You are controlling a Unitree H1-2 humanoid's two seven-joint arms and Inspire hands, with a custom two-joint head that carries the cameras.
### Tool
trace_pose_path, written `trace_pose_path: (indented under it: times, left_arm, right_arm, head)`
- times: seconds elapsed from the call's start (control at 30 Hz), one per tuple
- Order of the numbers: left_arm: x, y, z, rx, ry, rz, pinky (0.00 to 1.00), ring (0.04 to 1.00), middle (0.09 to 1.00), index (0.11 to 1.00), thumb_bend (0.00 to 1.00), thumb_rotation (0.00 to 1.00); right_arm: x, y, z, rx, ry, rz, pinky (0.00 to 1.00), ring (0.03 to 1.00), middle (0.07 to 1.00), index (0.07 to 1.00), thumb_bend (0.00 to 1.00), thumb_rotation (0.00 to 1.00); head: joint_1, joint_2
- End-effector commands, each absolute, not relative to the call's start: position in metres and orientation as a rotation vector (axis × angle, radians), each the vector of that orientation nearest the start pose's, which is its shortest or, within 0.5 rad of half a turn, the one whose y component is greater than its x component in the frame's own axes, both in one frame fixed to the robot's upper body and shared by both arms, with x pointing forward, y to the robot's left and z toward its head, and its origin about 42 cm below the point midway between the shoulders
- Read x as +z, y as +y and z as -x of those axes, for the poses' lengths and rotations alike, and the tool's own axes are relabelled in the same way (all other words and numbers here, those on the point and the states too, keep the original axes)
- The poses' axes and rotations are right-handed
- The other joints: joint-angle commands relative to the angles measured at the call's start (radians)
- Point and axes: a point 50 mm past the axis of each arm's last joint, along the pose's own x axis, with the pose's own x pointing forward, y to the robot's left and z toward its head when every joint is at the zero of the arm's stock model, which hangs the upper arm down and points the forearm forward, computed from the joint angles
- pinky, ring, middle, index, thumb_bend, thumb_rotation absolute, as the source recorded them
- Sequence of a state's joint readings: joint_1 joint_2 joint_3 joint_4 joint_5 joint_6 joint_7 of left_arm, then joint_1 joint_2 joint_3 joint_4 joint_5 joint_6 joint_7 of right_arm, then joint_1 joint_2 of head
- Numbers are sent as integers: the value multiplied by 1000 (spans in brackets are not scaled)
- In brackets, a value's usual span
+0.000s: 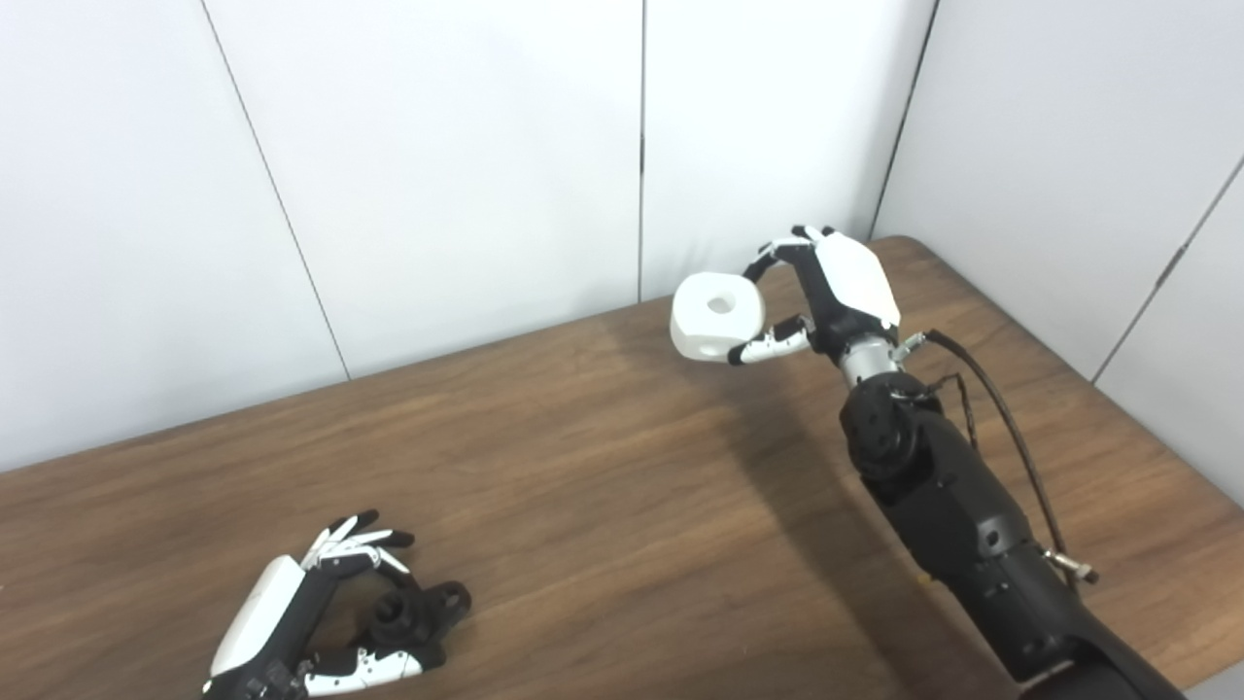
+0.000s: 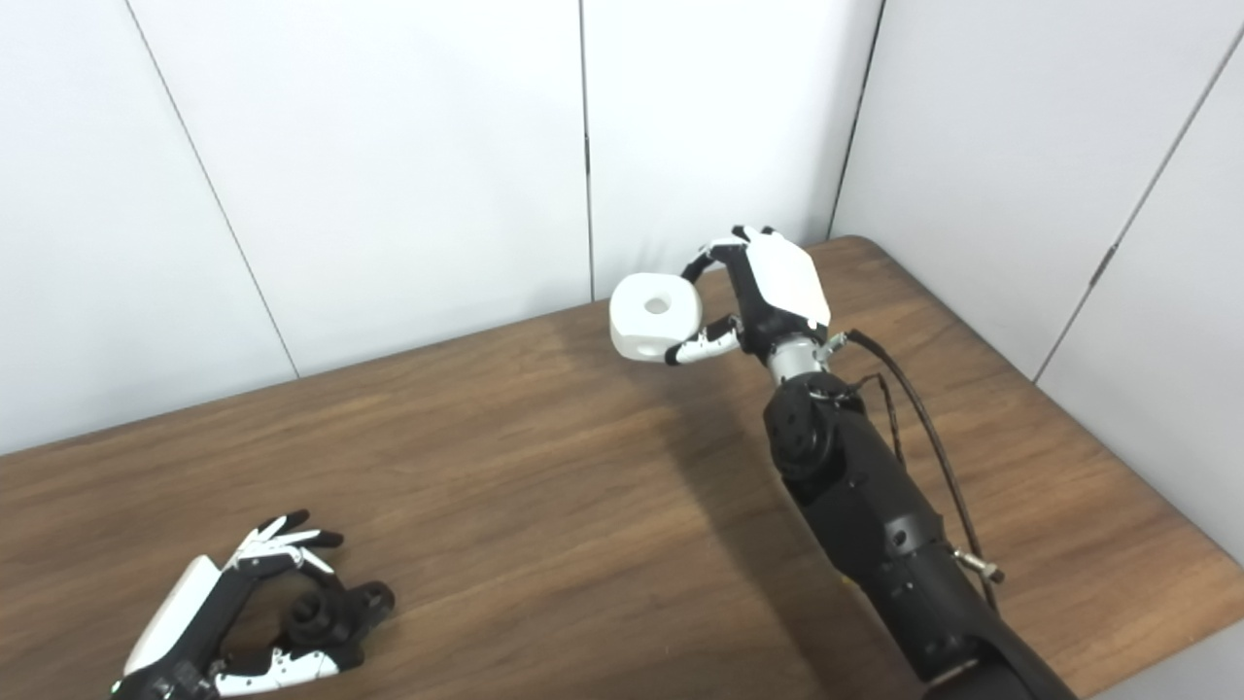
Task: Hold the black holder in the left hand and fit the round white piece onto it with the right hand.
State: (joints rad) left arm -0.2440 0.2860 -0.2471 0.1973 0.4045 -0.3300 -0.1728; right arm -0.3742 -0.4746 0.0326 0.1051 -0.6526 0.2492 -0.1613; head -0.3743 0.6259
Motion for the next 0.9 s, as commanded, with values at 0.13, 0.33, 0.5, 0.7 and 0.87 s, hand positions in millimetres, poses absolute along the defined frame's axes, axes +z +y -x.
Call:
trace_pose_path:
  times: [0.13, 0.33, 0.5, 0.7, 0.87]
  left_arm:
    - [126, 214, -353, -514, -330, -744, 1000, 964, 805, 482, 521, 45]
    - [125, 211, -354, -507, -327, -745, 1000, 962, 804, 482, 521, 45]
    - [126, 208, -354, -500, -328, -754, 1000, 964, 805, 482, 522, 45]
    - [123, 204, -353, -500, -313, -754, 1000, 972, 813, 482, 522, 46]
    - [118, 199, -352, -505, -307, -772, 1000, 969, 810, 482, 523, 49]
  right_arm:
    - [250, -339, -388, -284, -275, 1151, 966, 905, 747, 484, 524, 143]
    - [249, -320, -376, -193, -327, 1105, 998, 915, 743, 483, 525, 144]
    - [253, -303, -366, -111, -354, 1072, 1000, 932, 743, 482, 525, 148]
    - [267, -284, -353, -39, -364, 1030, 1000, 928, 743, 482, 524, 152]
    - [278, -271, -342, 24, -362, 968, 1000, 934, 747, 482, 524, 148]
  head:
    - [28, 8]
    - [77, 20]
    - [109, 31]
    - [153, 38]
    - [187, 44]
